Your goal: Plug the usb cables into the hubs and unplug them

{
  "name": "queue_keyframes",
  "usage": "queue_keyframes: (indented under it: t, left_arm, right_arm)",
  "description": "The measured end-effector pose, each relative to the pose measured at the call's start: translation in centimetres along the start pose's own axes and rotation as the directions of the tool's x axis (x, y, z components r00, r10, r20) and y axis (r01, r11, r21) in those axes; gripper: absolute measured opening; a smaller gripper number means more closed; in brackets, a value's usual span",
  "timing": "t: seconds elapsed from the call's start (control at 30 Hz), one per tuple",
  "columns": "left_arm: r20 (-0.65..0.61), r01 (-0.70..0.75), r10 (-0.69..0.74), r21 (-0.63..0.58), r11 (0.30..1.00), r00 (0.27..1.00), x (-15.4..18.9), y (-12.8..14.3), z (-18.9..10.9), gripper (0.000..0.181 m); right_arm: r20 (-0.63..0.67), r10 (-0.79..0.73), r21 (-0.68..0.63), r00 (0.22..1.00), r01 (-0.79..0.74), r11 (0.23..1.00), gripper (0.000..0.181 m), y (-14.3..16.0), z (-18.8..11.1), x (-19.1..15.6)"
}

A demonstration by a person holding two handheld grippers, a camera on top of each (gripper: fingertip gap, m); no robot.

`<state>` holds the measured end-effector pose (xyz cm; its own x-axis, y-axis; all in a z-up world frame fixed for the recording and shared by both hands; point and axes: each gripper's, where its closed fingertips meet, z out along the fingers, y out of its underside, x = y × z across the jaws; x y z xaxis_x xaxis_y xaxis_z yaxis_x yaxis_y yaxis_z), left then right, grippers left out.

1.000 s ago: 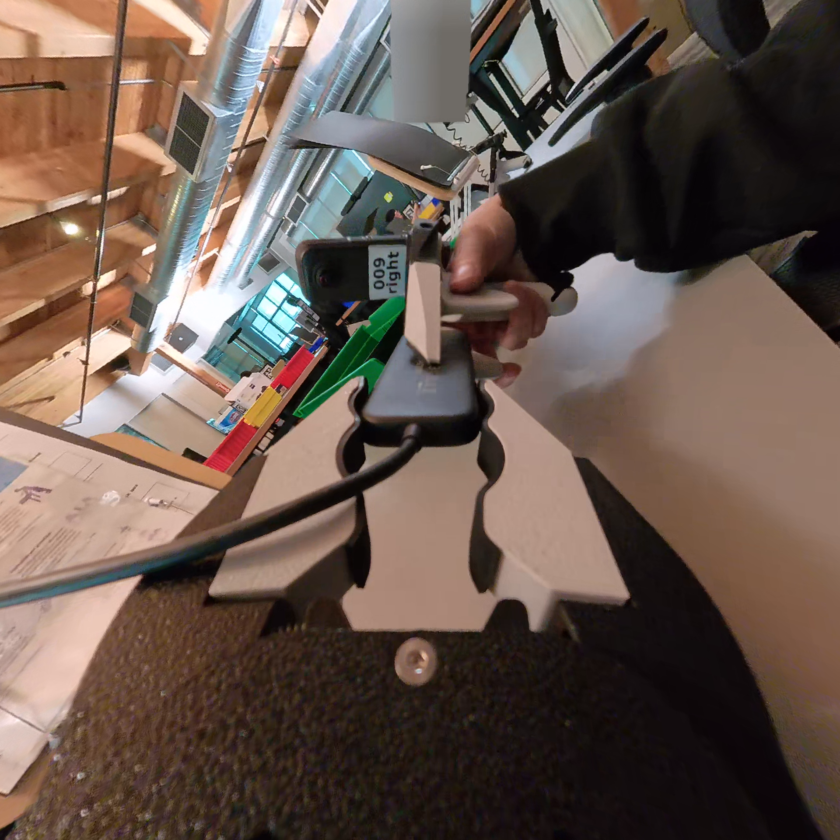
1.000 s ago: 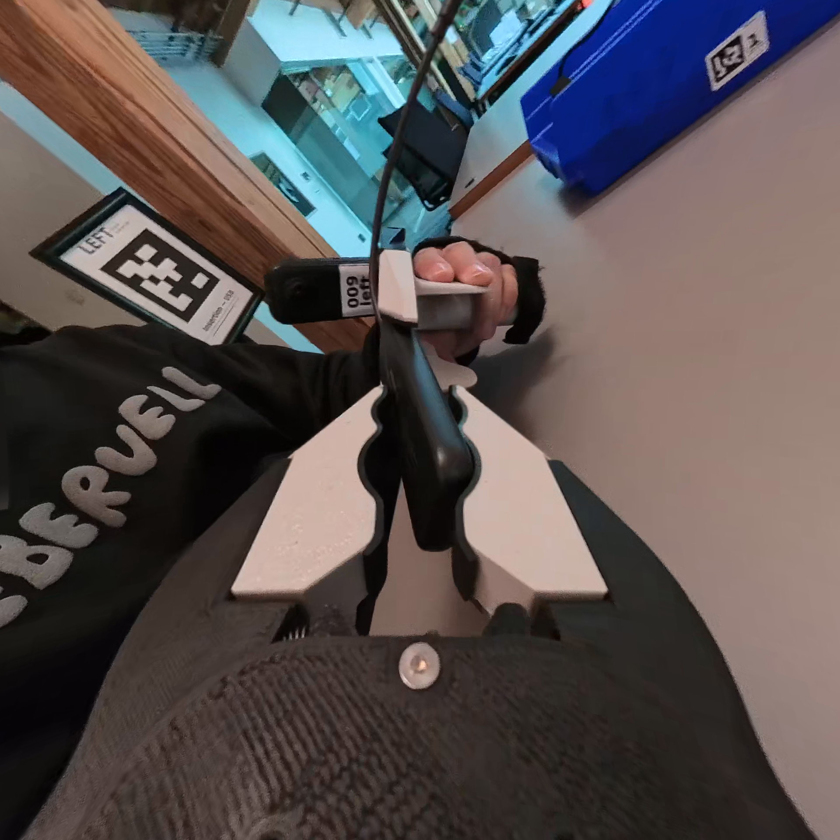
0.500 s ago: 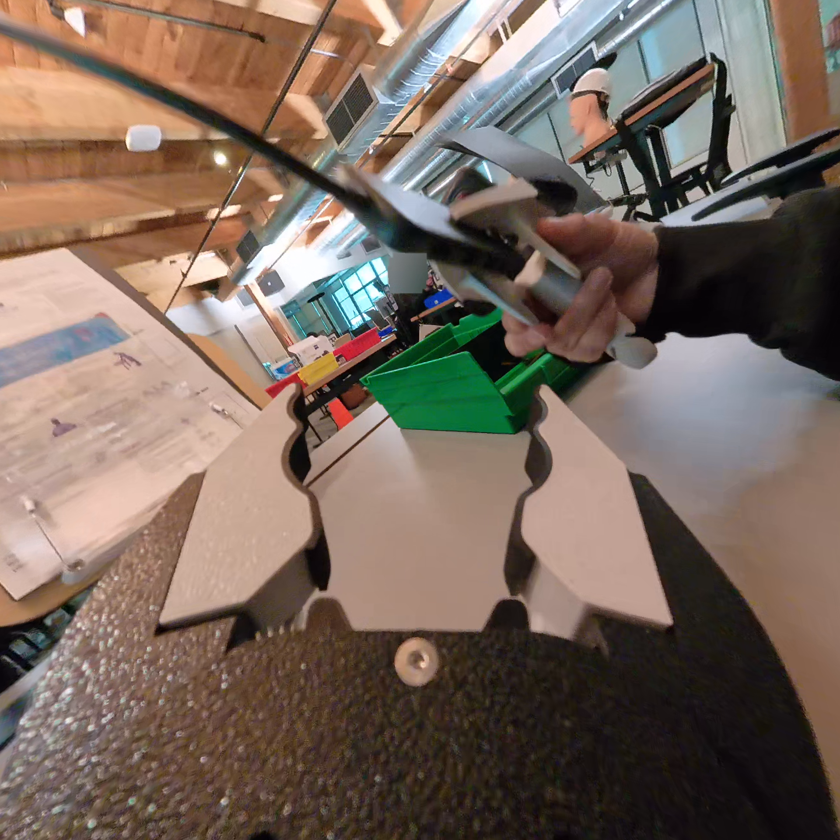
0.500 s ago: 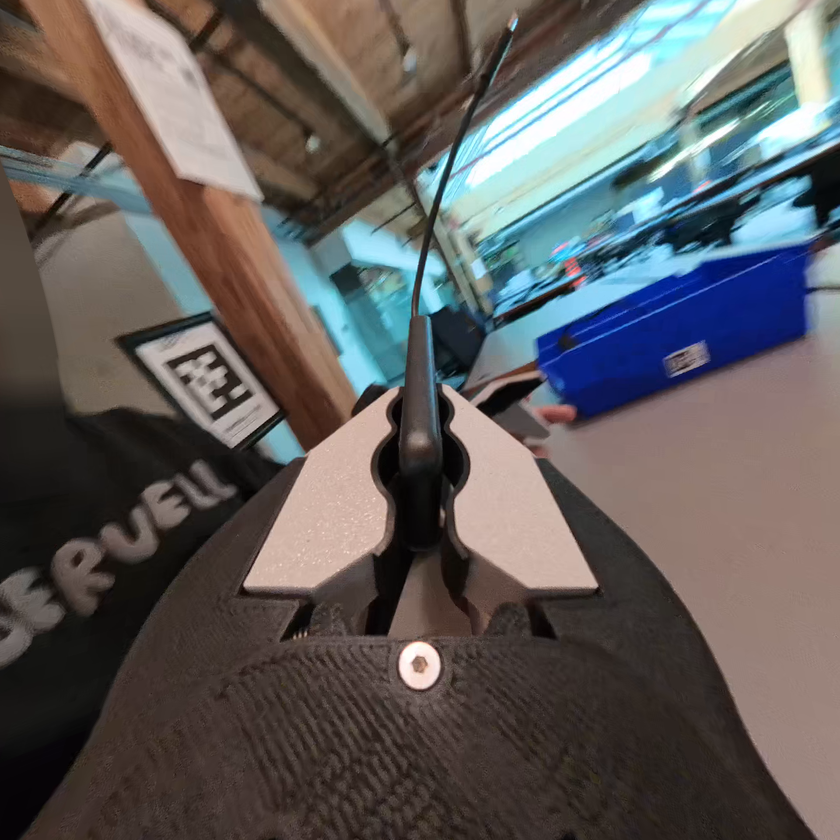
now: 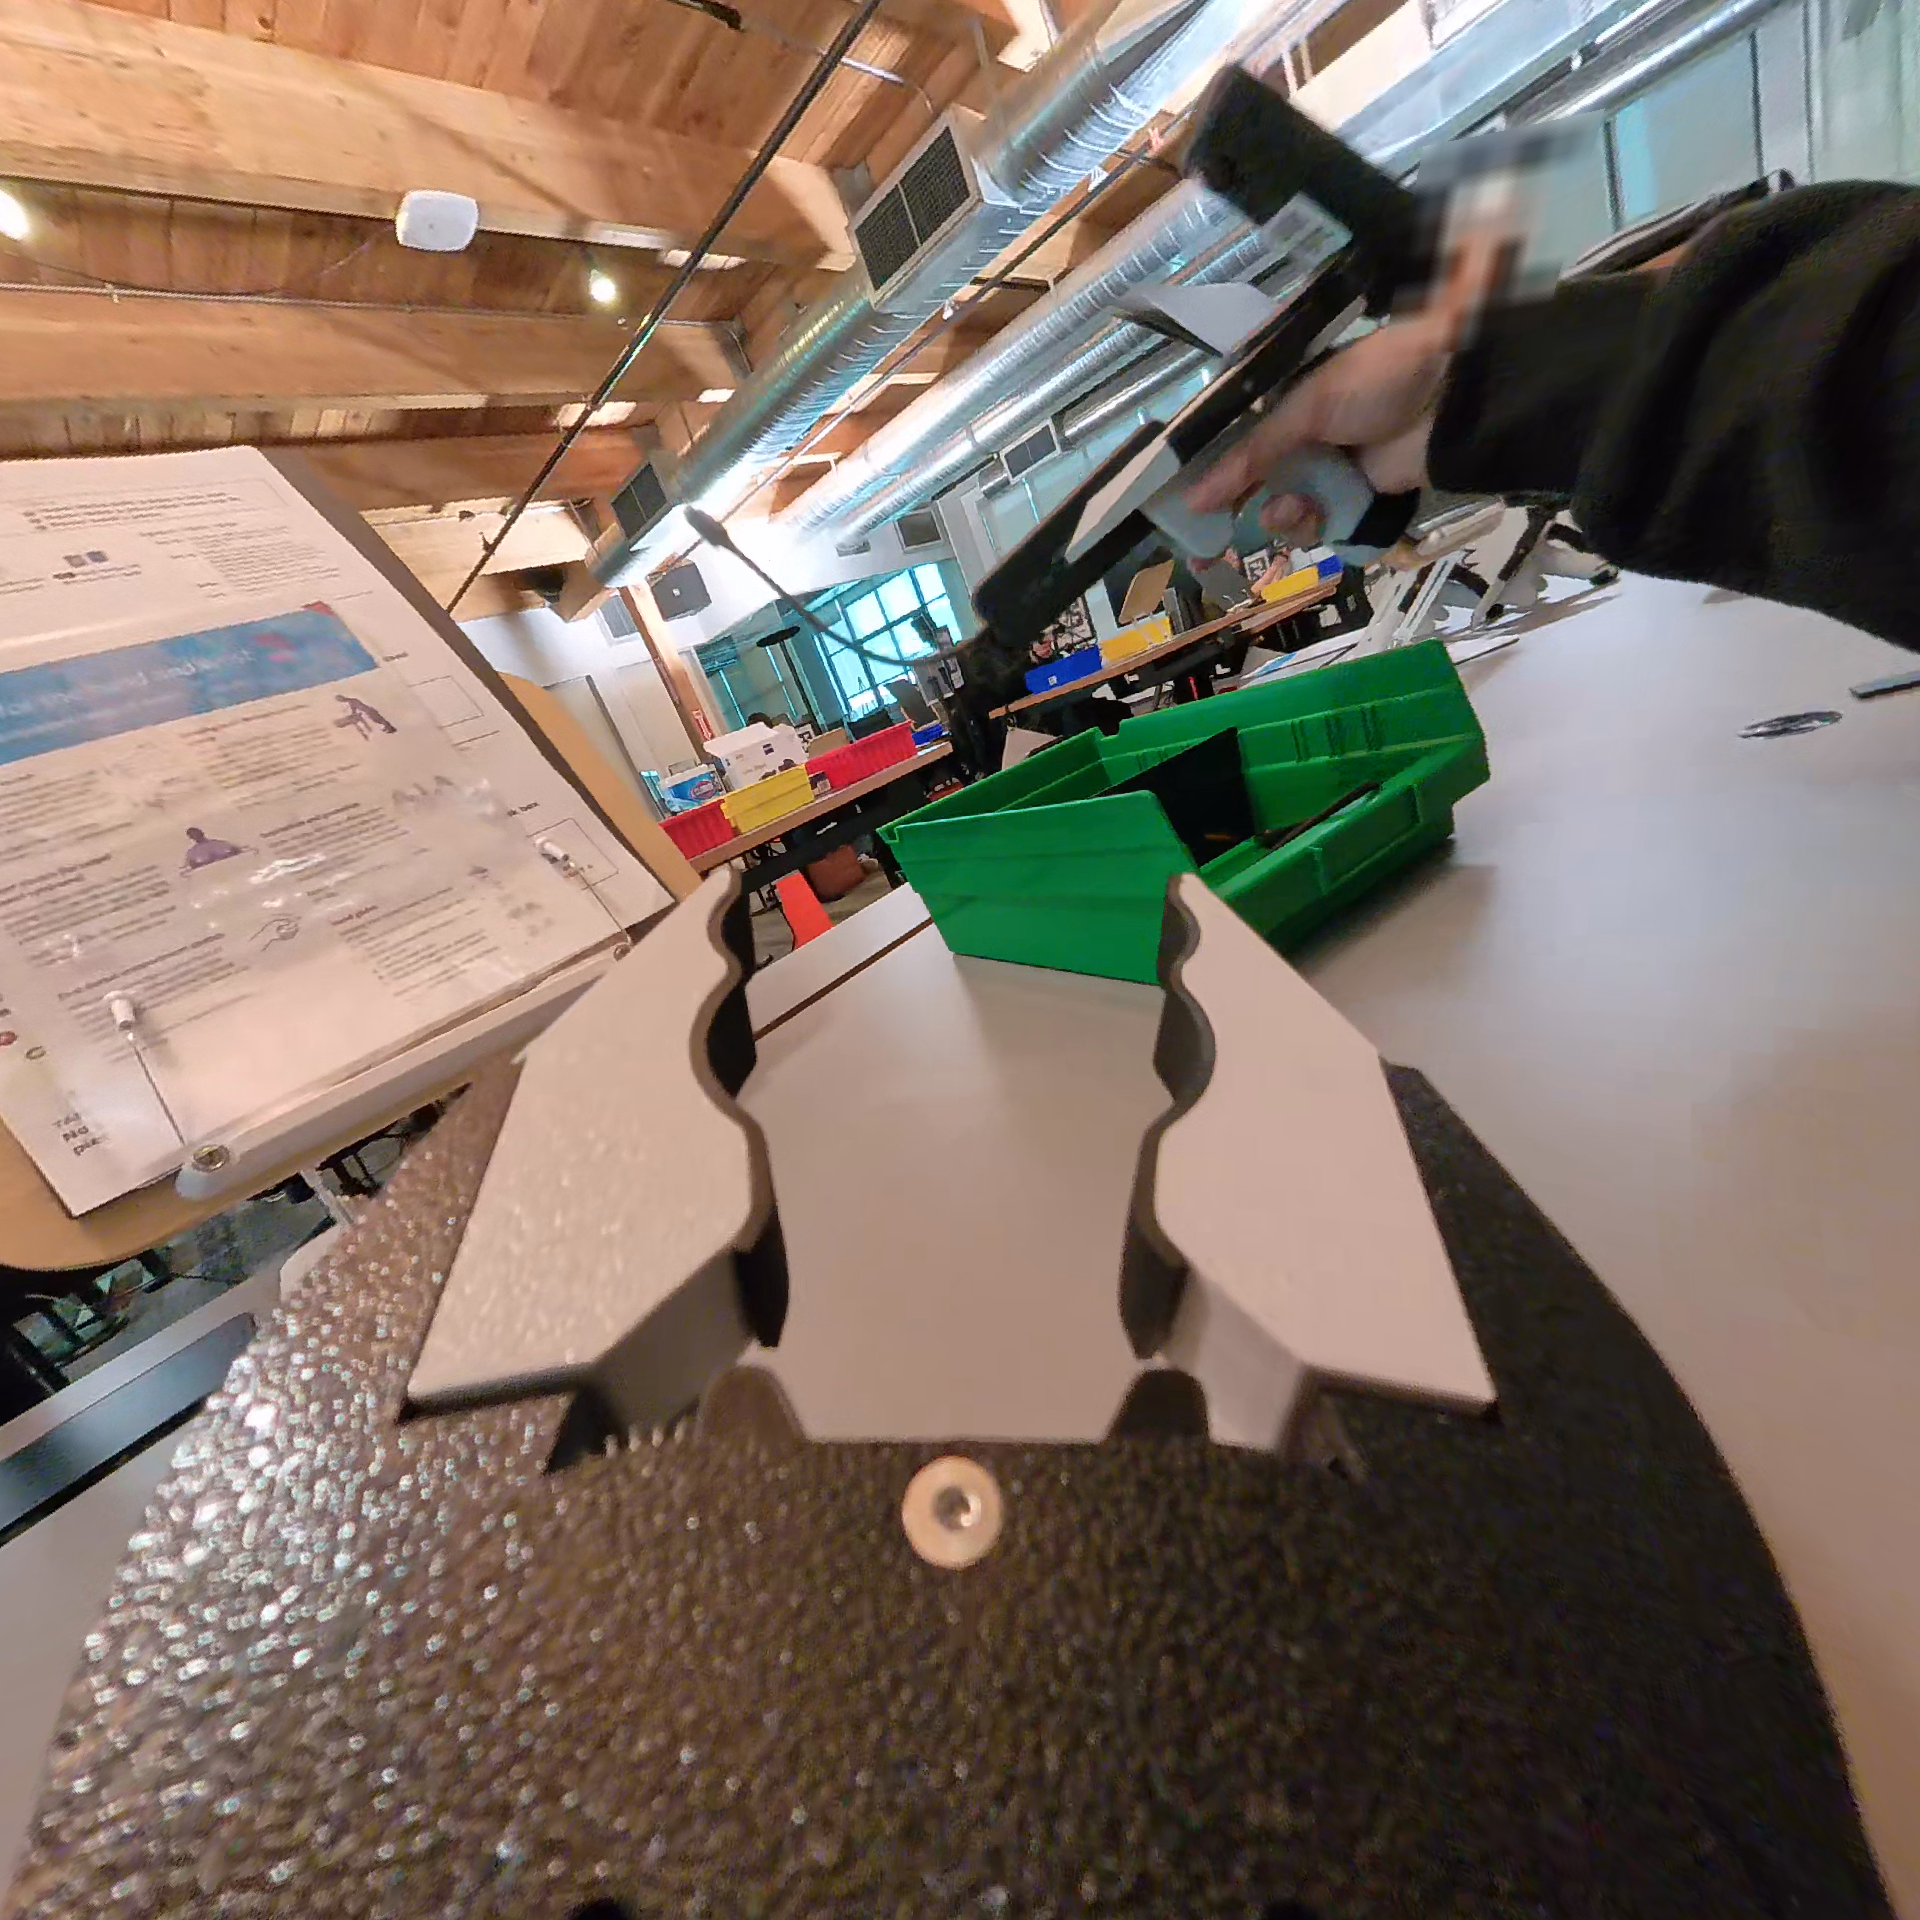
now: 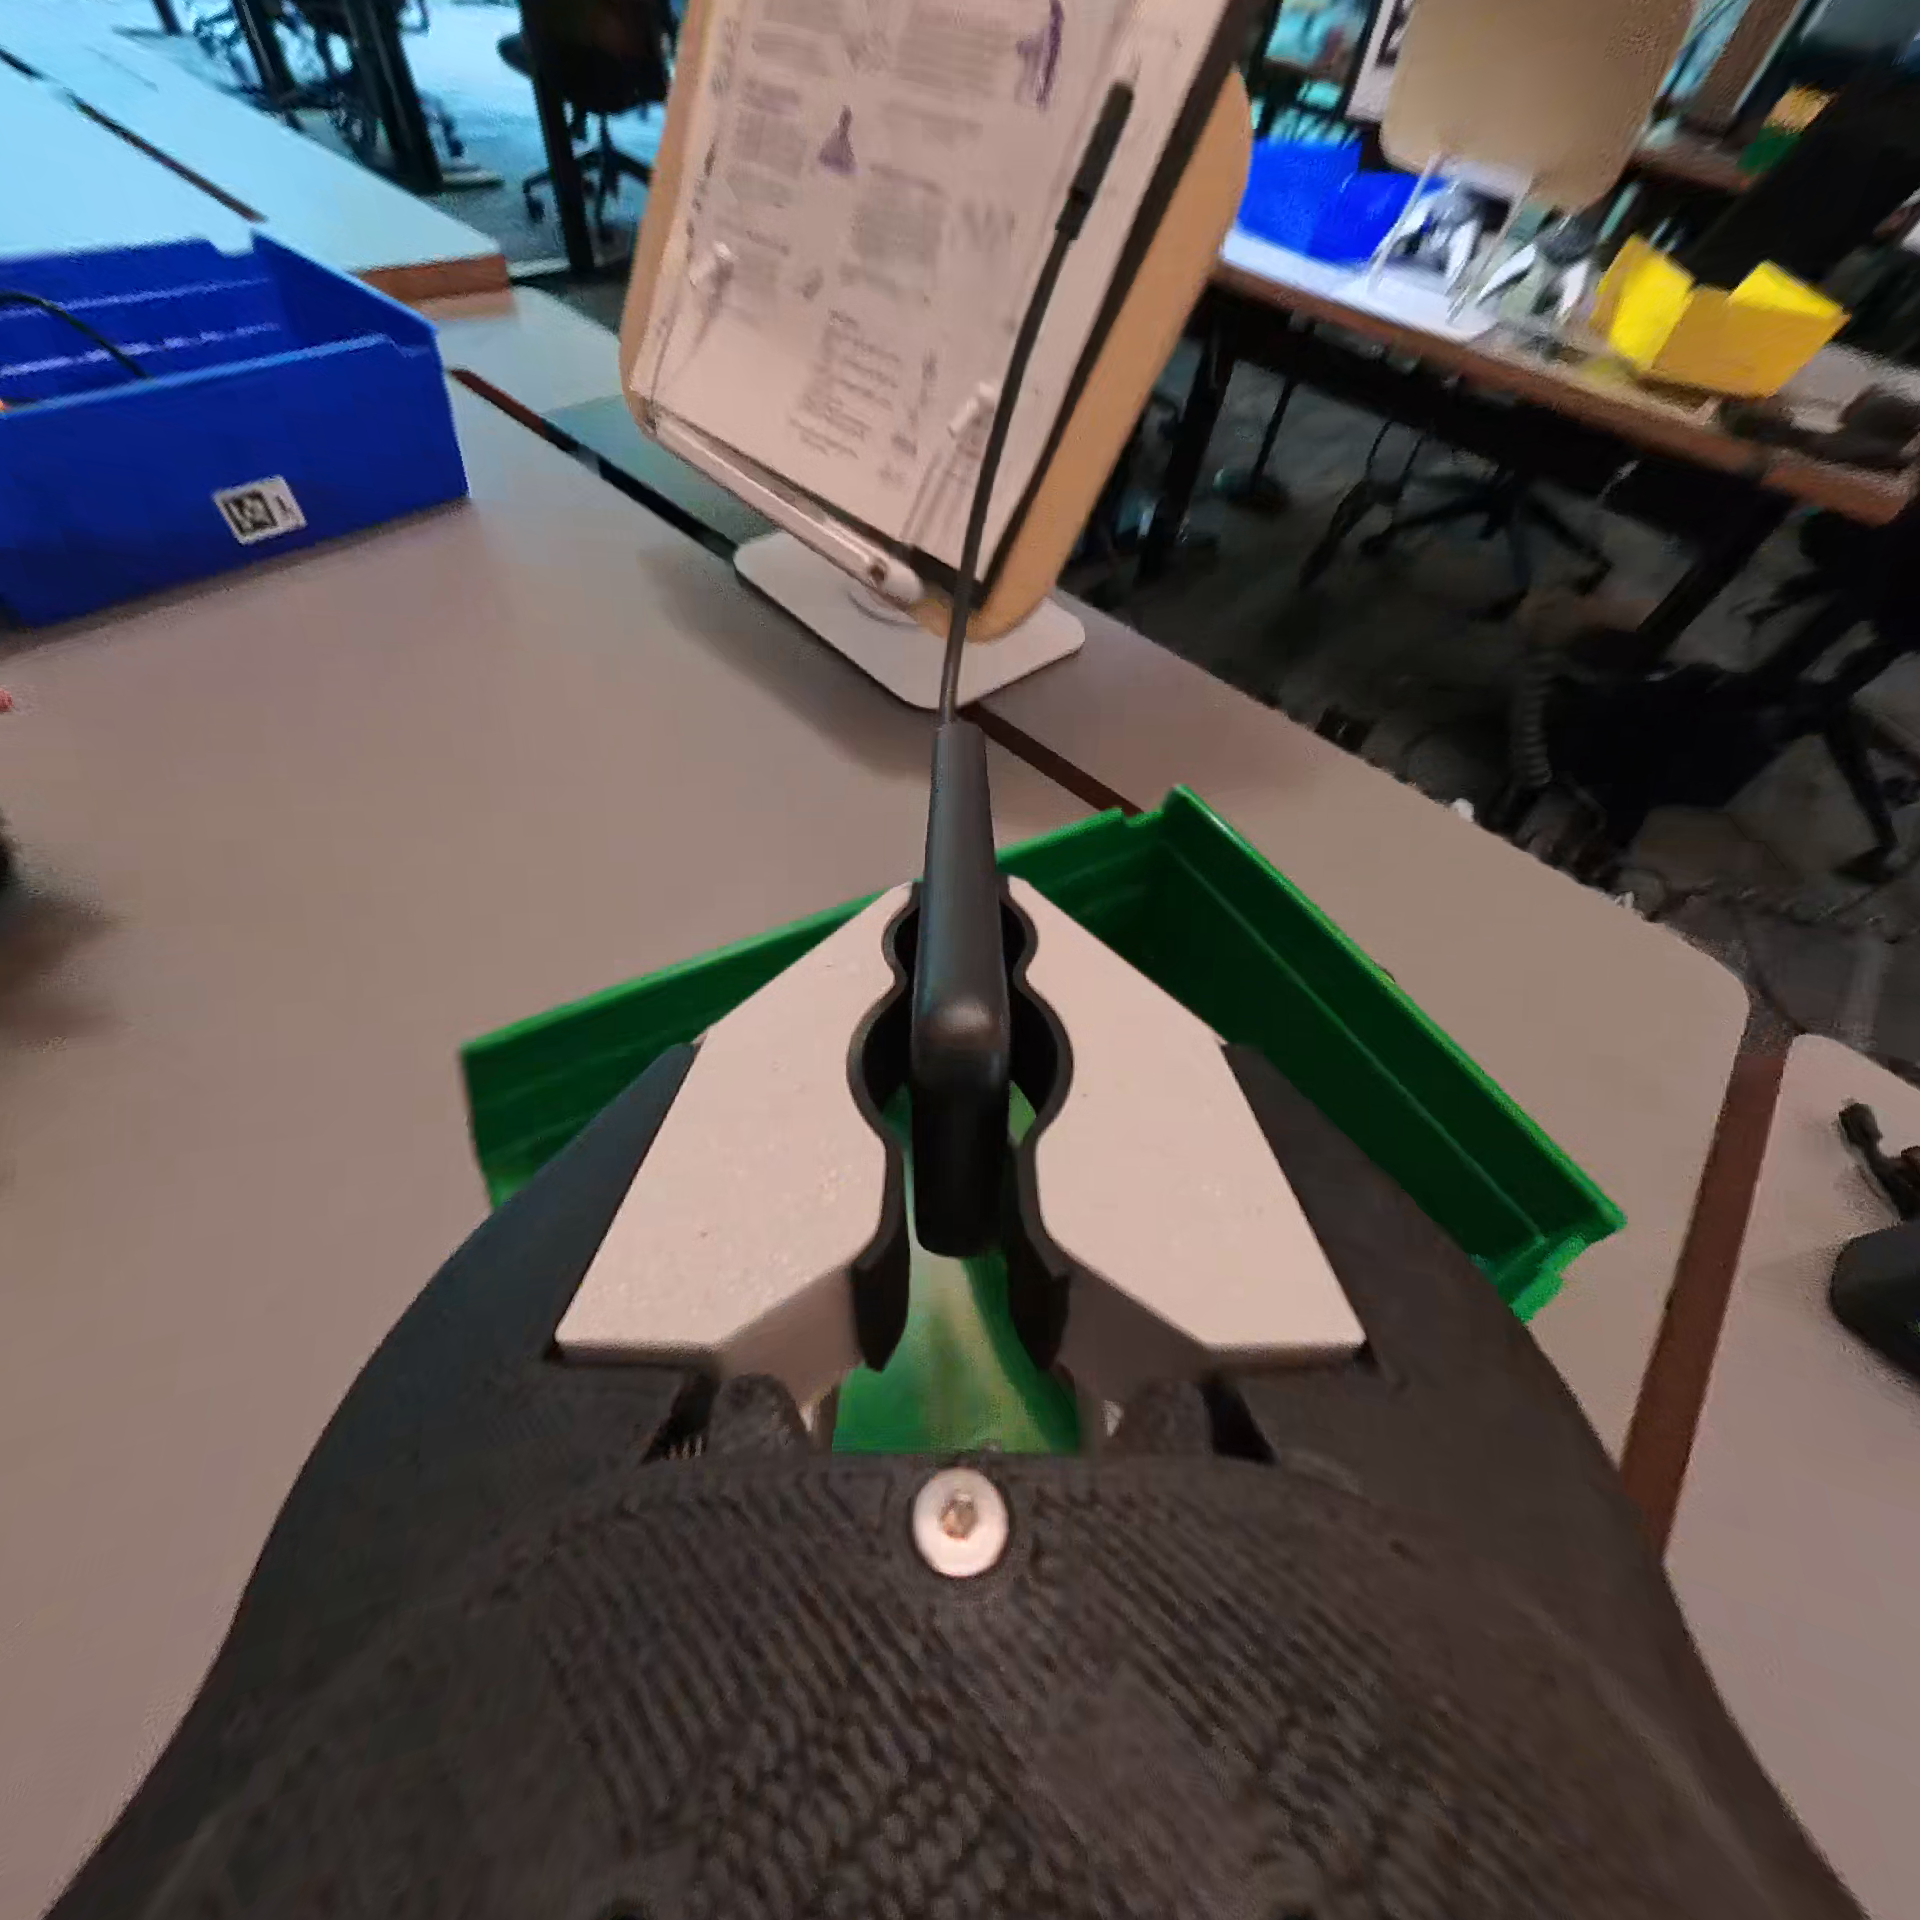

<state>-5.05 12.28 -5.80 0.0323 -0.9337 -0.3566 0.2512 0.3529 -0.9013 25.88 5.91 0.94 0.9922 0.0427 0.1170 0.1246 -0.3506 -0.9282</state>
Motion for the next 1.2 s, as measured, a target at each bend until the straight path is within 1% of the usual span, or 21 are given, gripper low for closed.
queue_keyframes:
  t: [0.07,0.1,0.17,0.23,0.3,0.33,0.4,0.47,0.53,0.6,0.63,0.7,0.73,0.77,0.83,0.93,1.0,1.03,1.1,1.13,1.2]
  left_arm:
    - [0.003,0.014,-0.014,-0.005,1.0,1.0,-0.2,0.2,0.0,0.074]
    - [0.004,0.021,-0.021,-0.009,1.0,1.0,-0.2,0.4,0.0,0.074]
    - [0.009,0.024,-0.024,-0.019,1.0,1.0,-0.4,0.7,0.0,0.073]
    - [0.011,0.029,-0.029,-0.016,0.999,1.0,-0.5,0.7,0.0,0.072]
    - [0.013,0.034,-0.034,-0.021,0.999,0.999,-0.6,0.9,0.1,0.071]
    - [0.012,0.035,-0.035,-0.022,0.999,0.999,-0.6,0.9,0.1,0.071]
    - [0.015,0.033,-0.033,-0.022,0.999,0.999,-0.7,0.9,0.1,0.07]
    - [0.016,0.035,-0.035,-0.024,0.999,0.999,-0.7,1.0,0.1,0.07]
    - [0.018,0.039,-0.038,-0.024,0.999,0.999,-0.8,1.1,0.1,0.07]
    - [0.019,0.041,-0.04,-0.024,0.999,0.999,-0.8,1.1,0.1,0.069]
    - [0.02,0.041,-0.04,-0.023,0.999,0.999,-0.8,1.1,0.1,0.069]
    - [0.02,0.041,-0.04,-0.024,0.999,0.999,-0.8,1.1,0.2,0.069]
    - [0.019,0.039,-0.039,-0.024,0.999,0.999,-0.8,1.1,0.2,0.069]
    - [0.017,0.036,-0.036,-0.025,0.999,0.999,-0.8,1.1,0.2,0.068]
    - [0.017,0.029,-0.029,-0.03,0.999,0.999,-0.8,1.1,0.3,0.068]
    - [0.047,0.053,-0.051,-0.039,0.998,0.998,-1.4,1.1,0.2,0.068]
    - [0.101,0.102,-0.097,-0.036,0.994,0.99,-2.4,0.8,-0.1,0.067]
    - [0.141,0.131,-0.125,-0.04,0.991,0.982,-3.3,0.6,-0.4,0.066]
    - [0.244,0.181,-0.157,-0.078,0.98,0.957,-5.3,0.4,-1.3,0.063]
    - [0.298,0.193,-0.149,-0.124,0.973,0.943,-6.5,0.5,-2.1,0.063]
    - [0.392,0.18,-0.067,-0.258,0.949,0.918,-8.9,0.7,-4.4,0.062]
  right_arm:
    - [0.017,-0.012,-0.032,1.0,0.012,0.999,0.012,1.3,1.2,2.3]
    - [0.043,0.017,-0.062,0.999,-0.015,0.998,0.012,2.4,1.8,2.9]
    - [0.05,0.101,-0.195,0.994,-0.09,0.977,0.012,5.3,2.7,4.0]
    - [0.039,0.191,-0.287,0.981,-0.172,0.942,0.012,7.6,3.1,4.6]
    - [-0.025,0.27,-0.331,0.963,-0.263,0.906,0.012,8.7,3.3,5.8]
    - [-0.062,0.279,-0.35,0.958,-0.283,0.893,0.012,9.2,3.3,6.4]
    - [-0.081,0.299,-0.42,0.951,-0.304,0.855,0.011,10.3,3.3,6.6]
    - [-0.143,0.267,-0.495,0.953,-0.302,0.815,0.015,11.4,3.2,7.4]
    - [-0.206,0.176,-0.531,0.963,-0.261,0.806,0.028,12.1,3.1,8.5]
    - [-0.269,0.122,-0.553,0.955,-0.257,0.792,0.044,12.3,2.6,9.6]
    - [-0.302,0.1,-0.55,0.948,-0.259,0.794,0.053,12.1,2.3,10.1]
    - [-0.349,0.077,-0.492,0.934,-0.252,0.833,0.057,10.2,2.0,10.2]
    - [-0.342,0.079,-0.452,0.937,-0.237,0.86,0.058,8.7,2.1,9.3]
    - [-0.311,0.081,-0.413,0.947,-0.211,0.886,0.06,7.2,2.3,7.7]
    - [-0.249,0.062,-0.317,0.966,-0.142,0.938,0.065,3.9,2.7,3.3]
    - [-0.134,0.015,-0.117,0.991,-0.031,0.993,0.069,-0.1,4.2,-5.7]
    - [-0.01,0.022,0.024,1.0,-0.022,0.999,0.069,-1.6,5.9,-12.4]
    - [0.051,0.039,0.068,0.998,-0.043,0.997,0.069,-1.9,6.9,-15.4]
    - [0.135,0.044,0.087,0.99,-0.056,0.995,0.07,-1.2,9.0,-20.4]
    - [0.148,0.024,0.078,0.989,-0.036,0.996,0.071,-0.5,10.0,-22.1]
    - [0.156,-0.011,0.032,0.988,0.007,0.999,0.073,1.2,11.6,-24.3]
